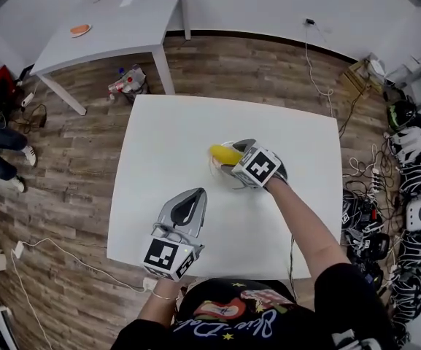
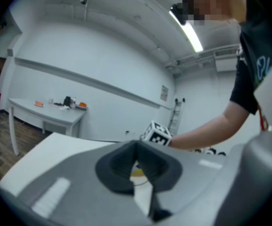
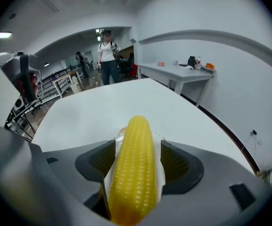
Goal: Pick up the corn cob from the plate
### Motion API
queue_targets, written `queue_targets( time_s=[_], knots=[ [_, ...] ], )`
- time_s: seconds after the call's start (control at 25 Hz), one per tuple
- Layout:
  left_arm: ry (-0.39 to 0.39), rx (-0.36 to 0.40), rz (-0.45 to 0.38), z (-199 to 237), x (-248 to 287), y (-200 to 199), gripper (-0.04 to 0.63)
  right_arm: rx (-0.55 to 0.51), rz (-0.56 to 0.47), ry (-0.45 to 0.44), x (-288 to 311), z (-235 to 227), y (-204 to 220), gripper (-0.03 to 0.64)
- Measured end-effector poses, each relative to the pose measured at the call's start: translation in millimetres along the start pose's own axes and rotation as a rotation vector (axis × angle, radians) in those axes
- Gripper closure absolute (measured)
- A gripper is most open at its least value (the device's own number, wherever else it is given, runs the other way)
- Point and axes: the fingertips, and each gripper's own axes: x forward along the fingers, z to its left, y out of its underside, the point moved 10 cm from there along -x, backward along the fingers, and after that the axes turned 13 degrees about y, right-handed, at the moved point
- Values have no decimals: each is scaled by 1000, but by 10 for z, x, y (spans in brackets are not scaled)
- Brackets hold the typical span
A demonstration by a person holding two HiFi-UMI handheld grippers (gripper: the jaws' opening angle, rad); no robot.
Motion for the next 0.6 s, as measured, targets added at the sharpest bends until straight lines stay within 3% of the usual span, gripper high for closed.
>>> queue_targets(
  time_s=[0.16, 0.28, 0.44, 0.6],
  knots=[
    [-7, -8, 11, 62, 44, -8, 606, 9, 26, -43, 152, -34, 47, 344],
    [-25, -24, 8, 150, 33, -14, 606, 55, 30, -24, 179, -82, 11, 353],
    [-22, -19, 13, 164, 52, -32, 606, 279, 25, 8, 79, -147, 100, 359],
    [4, 31, 11, 143, 127, -137, 606, 493, -151, 47, -313, -196, 199, 359]
  ],
)
